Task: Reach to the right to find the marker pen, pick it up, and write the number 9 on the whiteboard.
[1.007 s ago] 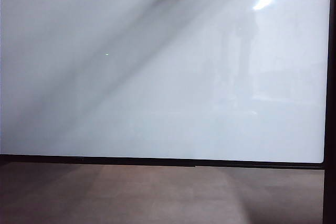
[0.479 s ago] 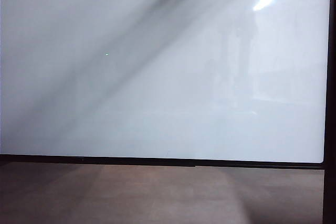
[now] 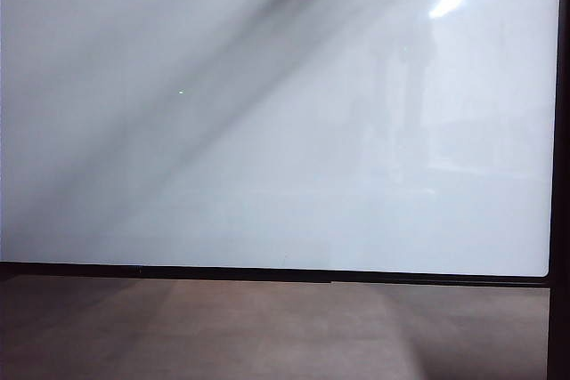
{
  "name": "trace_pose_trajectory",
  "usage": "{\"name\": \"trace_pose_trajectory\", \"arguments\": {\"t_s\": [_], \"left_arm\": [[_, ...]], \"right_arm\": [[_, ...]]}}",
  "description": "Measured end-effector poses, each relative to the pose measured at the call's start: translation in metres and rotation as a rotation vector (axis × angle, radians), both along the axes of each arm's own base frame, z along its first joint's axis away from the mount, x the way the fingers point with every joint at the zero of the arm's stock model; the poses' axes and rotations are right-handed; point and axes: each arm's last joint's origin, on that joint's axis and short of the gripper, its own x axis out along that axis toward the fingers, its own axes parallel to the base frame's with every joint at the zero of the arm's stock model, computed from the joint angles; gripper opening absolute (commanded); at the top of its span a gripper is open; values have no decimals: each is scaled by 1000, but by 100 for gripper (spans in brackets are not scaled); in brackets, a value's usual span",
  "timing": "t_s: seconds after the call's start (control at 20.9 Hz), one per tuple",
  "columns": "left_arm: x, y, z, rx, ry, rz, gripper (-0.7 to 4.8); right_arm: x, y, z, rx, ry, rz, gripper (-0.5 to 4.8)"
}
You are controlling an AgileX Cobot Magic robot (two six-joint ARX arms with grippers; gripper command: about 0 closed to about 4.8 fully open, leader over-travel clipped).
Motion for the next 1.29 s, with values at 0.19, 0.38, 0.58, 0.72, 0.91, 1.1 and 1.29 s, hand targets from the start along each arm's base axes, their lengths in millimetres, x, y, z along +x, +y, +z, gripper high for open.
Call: {"name": "trace_pose_trajectory", "arguments": {"t_s": [0.19, 0.38, 0.58, 0.72, 0.91, 1.1, 1.29], "left_arm": [[0, 0, 0, 0, 1, 0, -5], [0, 0, 0, 0, 0, 0, -5], [0, 0, 0, 0, 0, 0, -5], [0, 0, 0, 0, 0, 0, -5], [0, 0, 0, 0, 0, 0, -5], [0, 0, 0, 0, 0, 0, -5], [0, 0, 0, 1, 1, 0, -5]], "right_arm": [[0, 0, -3, -9, 24, 1, -6], [1, 0, -4, -18, 39, 2, -6], [1, 1, -12, -20, 60, 3, -6], [1, 1, -22, -31, 95, 9, -6], [2, 1, -28, -32, 115, 13, -6], [2, 1, -29, -30, 115, 12, -6], [2, 1, -29, -29, 115, 5, -6]]}}
